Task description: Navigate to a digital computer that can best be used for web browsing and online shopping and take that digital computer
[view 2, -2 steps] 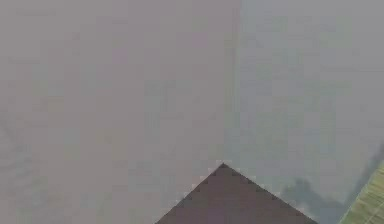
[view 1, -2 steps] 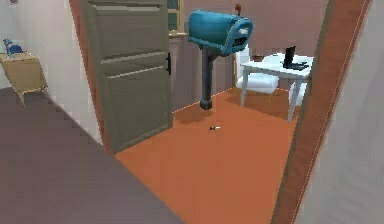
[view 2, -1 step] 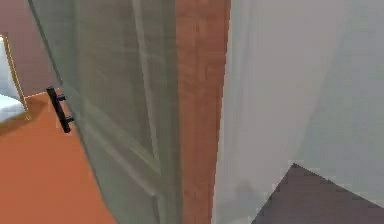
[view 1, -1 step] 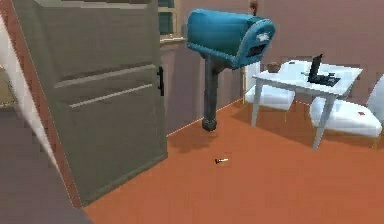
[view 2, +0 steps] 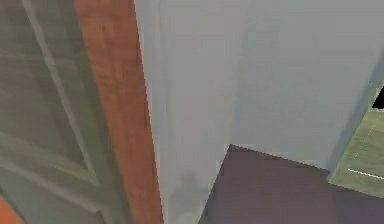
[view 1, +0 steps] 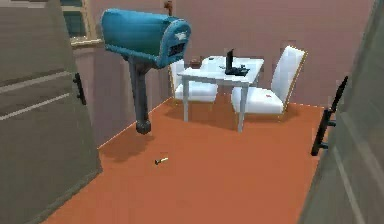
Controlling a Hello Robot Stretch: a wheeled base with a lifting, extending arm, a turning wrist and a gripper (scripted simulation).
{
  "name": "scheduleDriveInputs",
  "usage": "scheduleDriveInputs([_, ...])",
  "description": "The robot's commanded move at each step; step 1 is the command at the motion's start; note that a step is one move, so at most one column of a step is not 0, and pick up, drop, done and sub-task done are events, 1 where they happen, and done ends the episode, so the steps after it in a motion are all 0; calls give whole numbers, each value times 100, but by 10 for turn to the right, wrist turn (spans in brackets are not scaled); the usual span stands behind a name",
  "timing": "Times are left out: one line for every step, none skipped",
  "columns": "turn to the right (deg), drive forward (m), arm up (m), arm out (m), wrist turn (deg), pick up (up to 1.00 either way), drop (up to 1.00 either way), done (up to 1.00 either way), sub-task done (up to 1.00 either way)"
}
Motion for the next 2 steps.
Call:
scheduleDriveInputs([0, 100, 0, 0, 0, 0, 0, 0, 0])
scheduleDriveInputs([30, 0, 0, 0, 0, 0, 0, 0, 0])
